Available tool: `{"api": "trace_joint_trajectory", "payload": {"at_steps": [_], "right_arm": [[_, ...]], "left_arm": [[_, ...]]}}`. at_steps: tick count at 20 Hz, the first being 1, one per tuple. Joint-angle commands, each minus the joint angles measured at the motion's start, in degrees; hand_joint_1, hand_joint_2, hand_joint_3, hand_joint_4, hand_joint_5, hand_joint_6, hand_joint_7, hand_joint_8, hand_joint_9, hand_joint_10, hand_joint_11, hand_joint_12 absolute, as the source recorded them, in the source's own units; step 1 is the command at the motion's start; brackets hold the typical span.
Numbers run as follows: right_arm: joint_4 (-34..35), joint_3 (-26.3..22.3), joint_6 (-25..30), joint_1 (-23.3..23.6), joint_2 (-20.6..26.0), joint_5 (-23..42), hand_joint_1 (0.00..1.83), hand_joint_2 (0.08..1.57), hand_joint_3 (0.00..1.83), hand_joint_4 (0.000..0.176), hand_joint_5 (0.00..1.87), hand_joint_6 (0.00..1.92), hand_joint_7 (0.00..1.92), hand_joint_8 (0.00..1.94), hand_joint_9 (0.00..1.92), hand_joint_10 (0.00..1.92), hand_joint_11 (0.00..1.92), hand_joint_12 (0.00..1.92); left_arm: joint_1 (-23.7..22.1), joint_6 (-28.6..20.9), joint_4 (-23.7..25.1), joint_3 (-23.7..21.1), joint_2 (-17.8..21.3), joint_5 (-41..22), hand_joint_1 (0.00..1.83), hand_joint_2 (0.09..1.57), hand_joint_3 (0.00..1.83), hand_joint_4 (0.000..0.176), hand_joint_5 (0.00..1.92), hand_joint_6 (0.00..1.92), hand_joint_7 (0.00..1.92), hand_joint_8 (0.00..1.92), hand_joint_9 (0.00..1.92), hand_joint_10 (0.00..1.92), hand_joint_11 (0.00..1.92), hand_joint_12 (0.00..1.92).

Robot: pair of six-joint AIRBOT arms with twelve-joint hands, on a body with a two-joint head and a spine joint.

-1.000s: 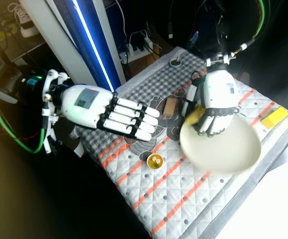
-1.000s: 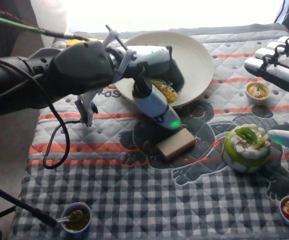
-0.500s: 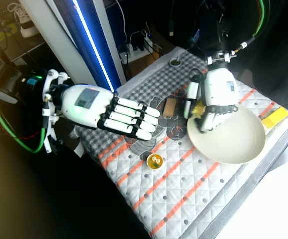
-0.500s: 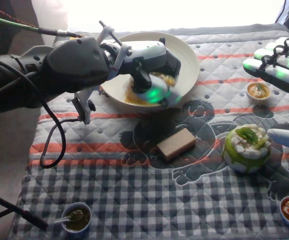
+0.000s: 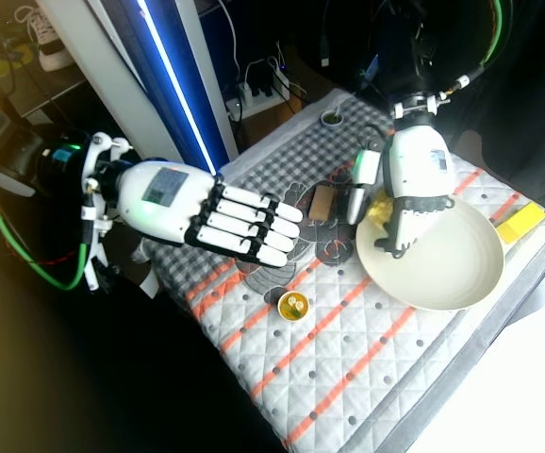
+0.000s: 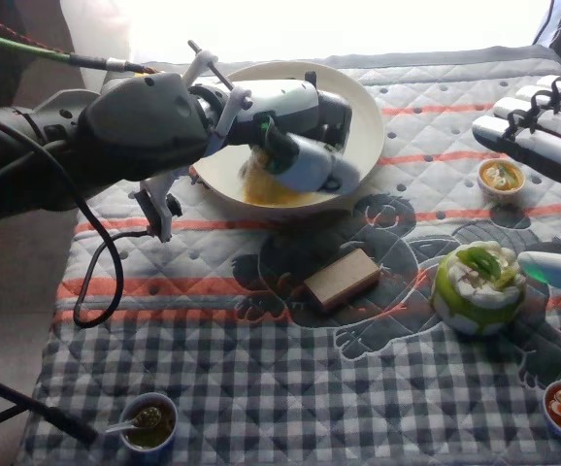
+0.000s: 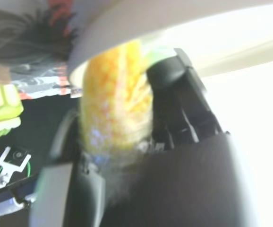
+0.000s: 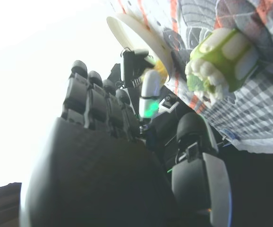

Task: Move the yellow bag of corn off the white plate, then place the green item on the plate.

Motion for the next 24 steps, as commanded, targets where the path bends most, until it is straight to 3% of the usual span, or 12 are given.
{"api": "trace_joint_trajectory", "payload": {"at_steps": [1, 2, 3, 5, 7, 12, 13, 16, 21, 22, 23, 24], "right_arm": [[-0.4, 0.2, 0.1, 0.4, 0.0, 7.1, 0.28, 1.30, 0.00, 0.000, 0.00, 0.00, 0.00, 0.00, 0.00, 0.00, 0.00, 0.01], [-0.4, 0.2, 0.1, 0.4, 0.0, 7.1, 0.29, 1.31, 0.01, 0.000, 0.00, 0.00, 0.00, 0.00, 0.00, 0.00, 0.00, 0.00], [-0.4, 0.2, 0.1, 0.4, 0.0, 7.1, 0.25, 1.30, 0.00, 0.000, 0.00, 0.00, 0.00, 0.00, 0.00, 0.00, 0.01, 0.00], [-0.4, 0.2, 0.1, 0.4, 0.0, 7.1, 0.27, 1.31, 0.00, 0.000, 0.00, 0.00, 0.00, 0.00, 0.00, 0.00, 0.00, 0.00], [-0.4, 0.2, 0.1, 0.4, 0.0, 7.1, 0.28, 1.31, 0.00, 0.000, 0.00, 0.00, 0.00, 0.00, 0.00, 0.00, 0.00, 0.00], [-0.4, 0.3, 0.1, 0.4, -0.1, 7.1, 0.25, 1.31, 0.00, 0.000, 0.00, 0.00, 0.00, 0.00, 0.00, 0.00, 0.00, 0.00], [-0.4, 0.3, 0.2, 0.4, -0.1, 7.1, 0.24, 1.31, 0.00, 0.000, 0.00, 0.00, 0.00, 0.00, 0.00, 0.00, 0.00, 0.00], [-0.4, 0.3, 0.2, 0.4, -0.2, 7.1, 0.28, 1.31, 0.00, 0.000, 0.00, 0.00, 0.00, 0.00, 0.00, 0.00, 0.00, 0.00], [-0.4, 0.3, 0.2, 0.3, -0.2, 7.1, 0.27, 1.31, 0.00, 0.000, 0.00, 0.00, 0.00, 0.00, 0.00, 0.00, 0.00, 0.00], [-0.4, 0.3, 0.2, 0.3, -0.2, 7.1, 0.26, 1.31, 0.00, 0.000, 0.00, 0.00, 0.00, 0.00, 0.00, 0.00, 0.00, 0.00], [-0.4, 0.3, 0.2, 0.3, -0.2, 7.1, 0.25, 1.30, 0.00, 0.000, 0.00, 0.00, 0.00, 0.00, 0.00, 0.00, 0.00, 0.00], [-0.4, 0.3, 0.2, 0.3, -0.2, 7.1, 0.26, 1.30, 0.00, 0.000, 0.00, 0.00, 0.00, 0.00, 0.00, 0.00, 0.00, 0.00]], "left_arm": [[-0.5, -0.2, 0.1, -0.2, 0.0, -4.0, 0.78, 1.34, 0.19, 0.000, 0.47, 1.78, 0.68, 1.91, 0.88, 1.92, 1.08, 1.92], [-0.5, -0.4, 0.1, -0.2, 0.0, -4.1, 1.02, 1.31, 0.22, 0.000, 0.44, 1.61, 0.64, 1.92, 0.93, 1.92, 1.14, 1.92], [-0.5, -0.6, 0.1, -0.4, 0.2, -4.3, 1.29, 0.87, 0.93, 0.000, 0.62, 1.62, 0.77, 1.85, 0.87, 1.92, 1.21, 1.92], [-0.5, -0.6, 0.1, -0.7, 0.4, -4.4, 0.74, 0.68, 0.74, 0.000, 0.51, 1.34, 0.63, 1.71, 0.76, 1.92, 0.99, 1.92], [-0.4, -0.7, 0.2, -0.7, 0.4, -4.4, 1.15, 0.97, 0.82, 0.000, 0.52, 1.66, 0.74, 1.91, 1.19, 1.92, 1.52, 1.92], [-0.1, -0.7, 0.2, -0.7, 0.2, -4.2, 1.10, 1.21, 0.41, 0.000, 0.44, 1.60, 0.65, 1.92, 1.02, 1.92, 1.27, 1.92], [-0.1, -0.7, 0.2, -0.7, 0.2, -4.2, 1.31, 0.78, 1.12, 0.000, 0.69, 1.72, 0.80, 1.92, 0.93, 1.92, 1.20, 1.92], [0.0, -0.7, 0.2, -0.7, 0.2, -4.2, 1.15, 0.65, 1.43, 0.000, 0.83, 1.84, 1.08, 1.92, 1.39, 1.92, 1.55, 1.92], [0.1, -0.7, 0.2, -0.7, 0.2, -4.2, 1.15, 0.95, 0.86, 0.000, 0.59, 1.62, 0.77, 1.92, 1.21, 1.92, 1.38, 1.92], [0.1, -0.7, 0.2, -0.7, 0.2, -4.2, 1.20, 0.67, 1.28, 0.000, 0.83, 1.59, 0.95, 1.92, 1.35, 1.92, 1.48, 1.92], [0.1, -0.7, 0.2, -0.7, 0.2, -4.2, 1.15, 1.02, 0.74, 0.000, 0.56, 1.57, 0.74, 1.92, 1.71, 1.92, 1.83, 1.92], [0.1, -0.7, 0.2, -0.7, 0.2, -4.2, 1.13, 1.06, 0.66, 0.000, 0.53, 1.57, 0.71, 1.92, 1.32, 1.92, 1.50, 1.92]]}}
